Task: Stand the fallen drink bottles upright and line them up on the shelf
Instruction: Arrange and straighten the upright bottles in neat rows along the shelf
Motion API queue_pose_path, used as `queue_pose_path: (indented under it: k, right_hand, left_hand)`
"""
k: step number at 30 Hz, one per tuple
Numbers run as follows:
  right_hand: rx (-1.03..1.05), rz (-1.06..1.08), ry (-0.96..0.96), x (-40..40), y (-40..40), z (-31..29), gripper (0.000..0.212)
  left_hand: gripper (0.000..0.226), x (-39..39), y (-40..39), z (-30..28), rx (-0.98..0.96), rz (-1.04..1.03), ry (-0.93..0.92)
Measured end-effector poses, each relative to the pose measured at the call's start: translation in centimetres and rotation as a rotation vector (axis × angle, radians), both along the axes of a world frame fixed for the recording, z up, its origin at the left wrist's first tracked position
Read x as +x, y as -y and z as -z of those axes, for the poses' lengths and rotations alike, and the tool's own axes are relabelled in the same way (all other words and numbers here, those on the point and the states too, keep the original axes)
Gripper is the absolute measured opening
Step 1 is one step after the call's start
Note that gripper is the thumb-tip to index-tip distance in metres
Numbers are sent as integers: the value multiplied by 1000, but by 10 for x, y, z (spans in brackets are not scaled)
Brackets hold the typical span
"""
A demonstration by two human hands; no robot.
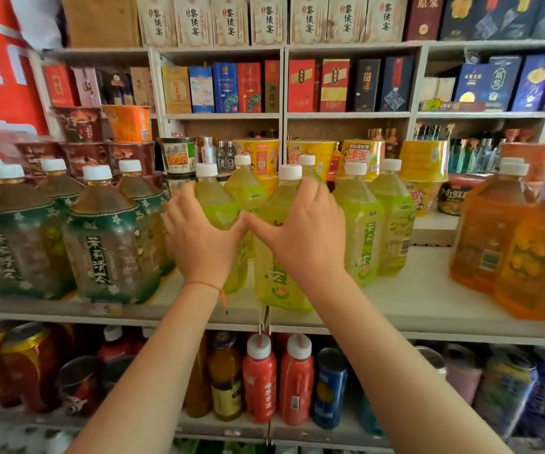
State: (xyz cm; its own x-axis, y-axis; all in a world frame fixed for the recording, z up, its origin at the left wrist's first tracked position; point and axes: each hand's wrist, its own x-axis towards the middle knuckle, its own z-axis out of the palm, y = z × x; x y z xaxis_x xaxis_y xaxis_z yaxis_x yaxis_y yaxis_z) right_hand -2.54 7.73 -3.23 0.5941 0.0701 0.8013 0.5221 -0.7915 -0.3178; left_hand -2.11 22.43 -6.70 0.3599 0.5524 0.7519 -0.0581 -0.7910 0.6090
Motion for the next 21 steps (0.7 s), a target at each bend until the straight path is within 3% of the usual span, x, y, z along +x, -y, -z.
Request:
queue_pose_path:
  k: [3,5,8,10,11,13,16,21]
  right_hand:
    - [-31,-56,-57,17,-3,-6,66]
    - [-116,-37,-56,27,-2,-7,65]
    - [-151,74,159,28,5,-9,59]
    - [18,132,334,29,20,-13,45]
    - [88,160,329,32,30,-14,43]
    - [155,161,82,37,45,-17,60]
    - [101,166,-233,47,59,-16,85]
    - [24,295,-171,45,61,-16,78]
  left_hand:
    - [91,-9,2,0,-19,60,0]
    - [76,-19,10,2,58,85,101]
    - [48,-31,33,9,384,242,329]
    - [45,-30,51,4,440,405,233]
    - [51,-28,59,1,393,449,133]
    - [75,-22,67,-2,182,499,-50]
    - [99,-8,67,-4,-55,574,-153]
    - [96,6,65,-4,-188,655,-124]
